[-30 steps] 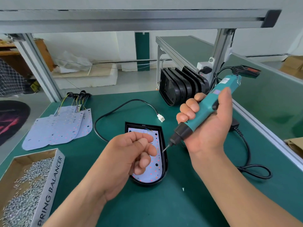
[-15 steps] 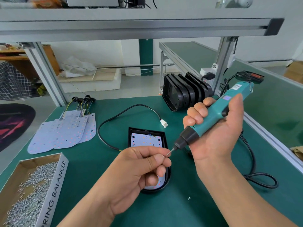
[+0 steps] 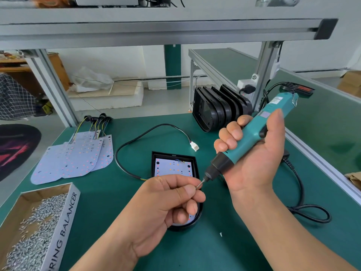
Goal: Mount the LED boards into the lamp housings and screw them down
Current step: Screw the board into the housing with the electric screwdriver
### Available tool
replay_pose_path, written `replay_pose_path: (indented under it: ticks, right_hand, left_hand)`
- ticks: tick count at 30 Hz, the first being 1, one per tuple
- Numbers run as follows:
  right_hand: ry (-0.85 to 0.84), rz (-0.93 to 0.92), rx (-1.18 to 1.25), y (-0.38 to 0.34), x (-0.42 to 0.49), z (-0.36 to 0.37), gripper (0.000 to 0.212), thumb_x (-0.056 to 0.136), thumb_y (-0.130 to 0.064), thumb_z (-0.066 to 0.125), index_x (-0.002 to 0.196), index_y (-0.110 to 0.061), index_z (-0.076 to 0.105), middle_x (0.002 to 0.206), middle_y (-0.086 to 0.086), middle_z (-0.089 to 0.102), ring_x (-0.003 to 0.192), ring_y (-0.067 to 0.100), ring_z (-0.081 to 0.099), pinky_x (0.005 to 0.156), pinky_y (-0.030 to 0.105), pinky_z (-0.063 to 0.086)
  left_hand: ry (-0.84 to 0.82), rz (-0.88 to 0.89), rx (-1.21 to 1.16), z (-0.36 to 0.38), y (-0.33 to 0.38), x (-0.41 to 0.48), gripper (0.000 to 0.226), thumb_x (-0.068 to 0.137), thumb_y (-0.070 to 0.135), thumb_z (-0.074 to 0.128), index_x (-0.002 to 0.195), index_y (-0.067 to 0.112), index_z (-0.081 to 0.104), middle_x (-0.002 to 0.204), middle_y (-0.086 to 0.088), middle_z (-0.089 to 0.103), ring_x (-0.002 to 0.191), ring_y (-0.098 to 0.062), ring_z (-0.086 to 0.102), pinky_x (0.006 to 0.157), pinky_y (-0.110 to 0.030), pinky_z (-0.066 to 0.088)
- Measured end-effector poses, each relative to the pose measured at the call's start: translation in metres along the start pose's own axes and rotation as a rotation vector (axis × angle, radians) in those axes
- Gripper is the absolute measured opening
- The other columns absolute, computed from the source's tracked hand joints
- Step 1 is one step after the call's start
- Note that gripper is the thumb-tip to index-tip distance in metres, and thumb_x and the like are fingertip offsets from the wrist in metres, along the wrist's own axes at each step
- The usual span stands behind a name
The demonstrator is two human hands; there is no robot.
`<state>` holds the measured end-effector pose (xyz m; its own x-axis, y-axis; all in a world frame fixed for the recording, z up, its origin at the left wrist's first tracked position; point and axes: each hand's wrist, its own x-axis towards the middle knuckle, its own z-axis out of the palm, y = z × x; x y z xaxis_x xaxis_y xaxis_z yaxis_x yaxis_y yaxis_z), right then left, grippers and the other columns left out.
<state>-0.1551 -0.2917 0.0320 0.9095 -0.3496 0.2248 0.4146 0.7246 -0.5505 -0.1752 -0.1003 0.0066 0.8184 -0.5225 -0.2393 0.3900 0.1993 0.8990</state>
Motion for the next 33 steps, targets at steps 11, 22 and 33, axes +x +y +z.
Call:
replay_pose_path:
  ticks: [11, 22, 33]
  right_hand:
    - [0.022, -0.031, -0.016, 0.0019, -0.0008, 0.0007, 0.051, 0.101, -0.064, 0.051, 0.086, -0.015, 0.055, 0.069, 0.002, 0.045, 0.057, 0.018, 0.041, 0.054, 0.031, 0.044]
    - [0.044, -0.029, -0.029, 0.0045, -0.0026, 0.0038, 0.049, 0.1, -0.064, 0.053, 0.085, -0.017, 0.054, 0.07, 0.002, 0.044, 0.057, 0.018, 0.042, 0.054, 0.03, 0.044]
    - [-0.035, 0.042, -0.017, 0.0003, 0.0009, 0.0015, 0.05, 0.096, -0.065, 0.053, 0.087, -0.016, 0.052, 0.069, 0.002, 0.042, 0.055, 0.016, 0.04, 0.05, 0.028, 0.042]
  left_hand:
    - [0.018, 0.057, 0.077, -0.0013, -0.0032, 0.0015, 0.012, 0.085, 0.011, 0.085, 0.097, 0.014, 0.084, 0.093, -0.022, 0.077, 0.058, -0.017, 0.057, 0.05, -0.021, 0.047]
    - [0.025, 0.155, 0.2, 0.0006, -0.0058, 0.0011, 0.015, 0.088, 0.017, 0.071, 0.094, 0.028, 0.08, 0.092, -0.02, 0.078, 0.055, -0.016, 0.054, 0.052, -0.019, 0.045]
    - [0.022, 0.214, 0.435, 0.0053, -0.0037, -0.0007, 0.023, 0.089, 0.022, 0.062, 0.094, 0.042, 0.073, 0.09, -0.009, 0.079, 0.064, -0.018, 0.058, 0.056, -0.022, 0.046]
